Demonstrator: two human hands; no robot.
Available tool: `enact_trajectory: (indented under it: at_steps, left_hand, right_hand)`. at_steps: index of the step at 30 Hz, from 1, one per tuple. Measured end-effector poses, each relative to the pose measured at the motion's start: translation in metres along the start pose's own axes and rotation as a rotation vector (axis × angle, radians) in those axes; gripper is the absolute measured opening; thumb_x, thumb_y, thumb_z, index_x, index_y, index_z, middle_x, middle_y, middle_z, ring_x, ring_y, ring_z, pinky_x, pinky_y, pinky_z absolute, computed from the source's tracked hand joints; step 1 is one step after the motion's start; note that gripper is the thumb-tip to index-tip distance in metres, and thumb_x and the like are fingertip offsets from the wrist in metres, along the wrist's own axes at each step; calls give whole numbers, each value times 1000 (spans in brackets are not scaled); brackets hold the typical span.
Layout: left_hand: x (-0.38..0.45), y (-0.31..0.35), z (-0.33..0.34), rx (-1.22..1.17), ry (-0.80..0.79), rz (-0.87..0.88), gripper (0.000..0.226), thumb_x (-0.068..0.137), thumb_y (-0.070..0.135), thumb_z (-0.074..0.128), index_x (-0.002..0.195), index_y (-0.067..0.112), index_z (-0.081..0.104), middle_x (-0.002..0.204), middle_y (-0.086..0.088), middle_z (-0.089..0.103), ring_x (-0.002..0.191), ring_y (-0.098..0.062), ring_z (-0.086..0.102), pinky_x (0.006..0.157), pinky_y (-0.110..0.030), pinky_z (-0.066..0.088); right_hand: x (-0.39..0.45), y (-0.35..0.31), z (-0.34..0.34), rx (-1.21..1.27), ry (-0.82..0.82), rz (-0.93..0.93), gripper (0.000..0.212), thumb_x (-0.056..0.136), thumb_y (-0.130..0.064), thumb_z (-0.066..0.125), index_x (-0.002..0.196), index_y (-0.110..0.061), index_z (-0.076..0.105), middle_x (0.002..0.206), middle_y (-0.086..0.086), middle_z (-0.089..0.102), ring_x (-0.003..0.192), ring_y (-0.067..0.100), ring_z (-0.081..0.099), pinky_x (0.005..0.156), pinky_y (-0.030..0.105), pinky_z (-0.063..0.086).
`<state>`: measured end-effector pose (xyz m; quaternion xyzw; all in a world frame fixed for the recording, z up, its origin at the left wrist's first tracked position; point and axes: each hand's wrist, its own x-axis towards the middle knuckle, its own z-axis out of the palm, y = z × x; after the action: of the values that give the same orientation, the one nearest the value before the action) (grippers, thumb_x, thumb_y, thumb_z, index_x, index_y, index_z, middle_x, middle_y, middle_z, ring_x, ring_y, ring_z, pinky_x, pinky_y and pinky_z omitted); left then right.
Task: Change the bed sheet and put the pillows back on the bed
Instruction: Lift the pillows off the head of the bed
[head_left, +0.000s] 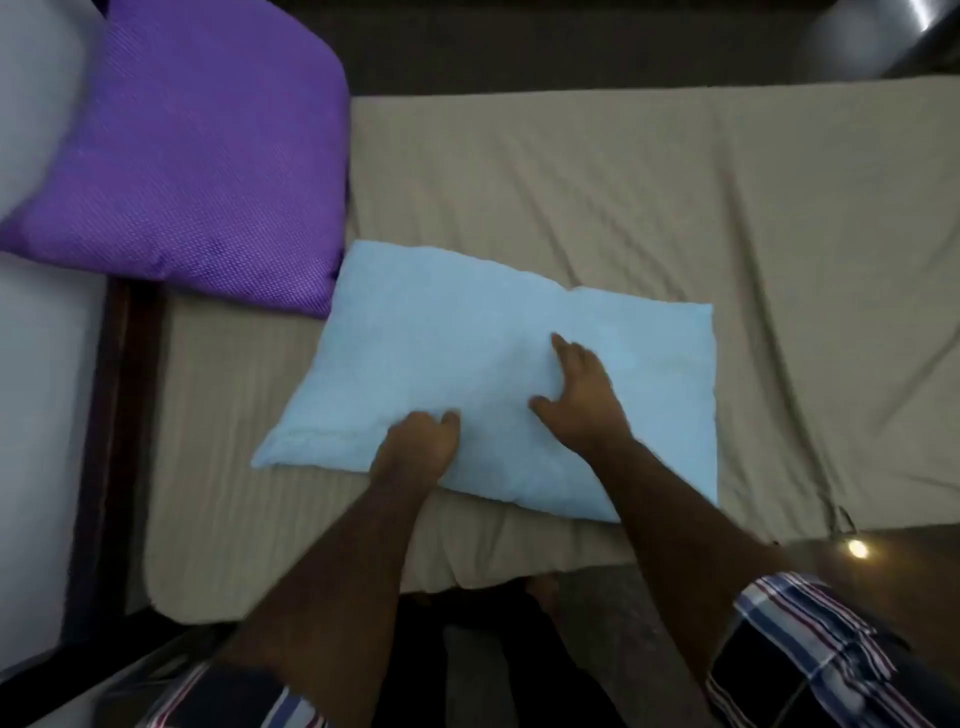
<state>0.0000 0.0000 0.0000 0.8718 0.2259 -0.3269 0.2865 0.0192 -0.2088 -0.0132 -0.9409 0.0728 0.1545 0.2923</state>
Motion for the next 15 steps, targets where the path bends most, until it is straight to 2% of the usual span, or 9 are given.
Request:
enact_trajectory:
  at_steps: [2, 3, 5, 7, 9, 11, 13, 15]
  left_hand:
    - [-3, -12, 24, -224, -259, -181, 87, 88, 78, 44, 124, 1, 63, 106, -18, 71, 92, -33, 70, 87, -38, 56]
    - [-7, -16, 35, -342, -394, -292, 98, 79, 86, 46, 127, 2, 60, 105, -17, 71, 89, -31, 71, 84, -38, 57]
    - [-18, -13, 54, -553, -585, -457, 123, 57, 98, 53, 144, 11, 46, 129, -15, 62, 107, -31, 64, 90, -44, 53]
    - [-19, 4, 68, -779, -611, -495, 137, 48, 96, 63, 156, 20, 28, 155, -9, 41, 132, -32, 48, 101, -58, 44]
    - [-20, 32, 82, -1015, -543, -510, 140, 44, 90, 72, 158, 24, 24, 161, -8, 32, 142, -33, 39, 110, -65, 34]
    - [-24, 55, 90, -1138, -433, -530, 126, 50, 83, 76, 153, 21, 37, 154, -10, 43, 134, -34, 48, 107, -65, 39]
    - [-26, 68, 92, -1216, -338, -498, 85, 69, 68, 77, 137, 20, 56, 135, -9, 62, 116, -32, 63, 94, -60, 52]
    - [-28, 77, 85, -1212, -295, -478, 49, 82, 51, 76, 117, 19, 65, 114, -8, 71, 102, -31, 68, 85, -54, 57]
  right_hand:
    - [-7, 38, -9, -58, 116, 172, 91, 82, -38, 75, 156, -16, 27, 159, 18, 29, 147, 35, 24, 120, 46, 21]
    - [-12, 60, -13, -66, 178, 276, 94, 80, -45, 76, 156, -17, 27, 160, 17, 28, 147, 35, 23, 120, 49, 22]
    - [-24, 92, -27, -16, 258, 498, 104, 74, -59, 77, 155, -19, 26, 160, 15, 26, 147, 35, 23, 119, 53, 23]
    - [-27, 113, -36, 184, 275, 681, 117, 65, -66, 81, 155, -17, 24, 159, 16, 27, 146, 36, 26, 118, 54, 25]
    - [-29, 132, -42, 500, 253, 799, 133, 47, -74, 85, 152, -17, 26, 155, 12, 33, 141, 36, 36, 114, 54, 34]
    - [-33, 141, -43, 740, 225, 842, 143, 30, -79, 86, 145, -16, 30, 146, 6, 44, 131, 31, 49, 108, 53, 43]
    - [-37, 141, -45, 891, 198, 839, 130, 35, -69, 92, 138, -13, 34, 134, 3, 54, 119, 26, 57, 102, 49, 48]
    - [-40, 138, -52, 1021, 140, 878, 118, 40, -60, 96, 133, -11, 42, 124, 0, 62, 109, 24, 63, 97, 47, 52]
